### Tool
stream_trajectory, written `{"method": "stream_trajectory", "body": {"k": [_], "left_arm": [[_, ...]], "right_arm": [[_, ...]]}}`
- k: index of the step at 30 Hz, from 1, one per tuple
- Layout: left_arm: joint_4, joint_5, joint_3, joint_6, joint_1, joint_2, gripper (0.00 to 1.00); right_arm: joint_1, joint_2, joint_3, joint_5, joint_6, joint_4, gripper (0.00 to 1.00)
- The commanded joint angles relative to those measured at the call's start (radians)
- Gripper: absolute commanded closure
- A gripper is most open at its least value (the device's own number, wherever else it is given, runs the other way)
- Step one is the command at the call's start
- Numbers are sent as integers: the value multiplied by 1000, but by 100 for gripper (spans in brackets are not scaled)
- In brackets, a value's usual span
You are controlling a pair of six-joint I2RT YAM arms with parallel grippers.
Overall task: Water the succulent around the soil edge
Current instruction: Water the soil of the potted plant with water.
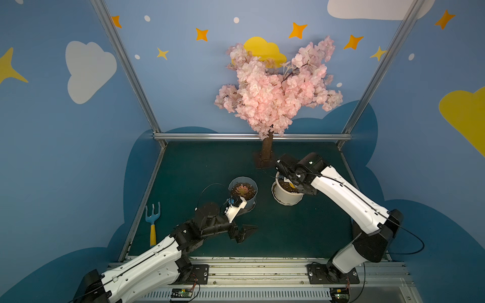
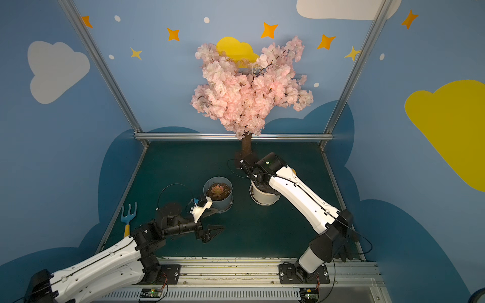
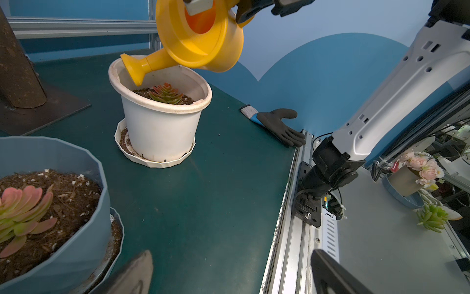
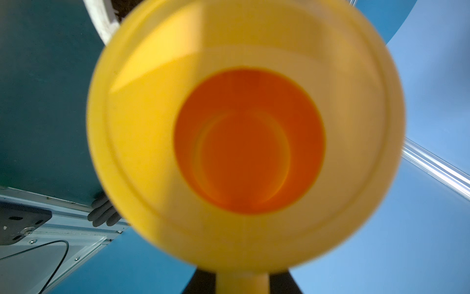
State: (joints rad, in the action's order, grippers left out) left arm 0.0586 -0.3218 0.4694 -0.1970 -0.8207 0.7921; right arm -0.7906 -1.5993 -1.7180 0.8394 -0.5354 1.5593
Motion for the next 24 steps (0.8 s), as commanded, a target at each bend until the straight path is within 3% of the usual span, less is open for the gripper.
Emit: {"method": "stream_trajectory", "body": {"k": [1, 24], "left_arm": [[-5, -9, 33, 16, -5, 2, 0], [-5, 20, 34, 28, -3, 10, 0]], "right_arm": [[-10, 44, -20, 0, 17, 13, 100], [-35, 102, 43, -20, 47, 50, 100]]}}
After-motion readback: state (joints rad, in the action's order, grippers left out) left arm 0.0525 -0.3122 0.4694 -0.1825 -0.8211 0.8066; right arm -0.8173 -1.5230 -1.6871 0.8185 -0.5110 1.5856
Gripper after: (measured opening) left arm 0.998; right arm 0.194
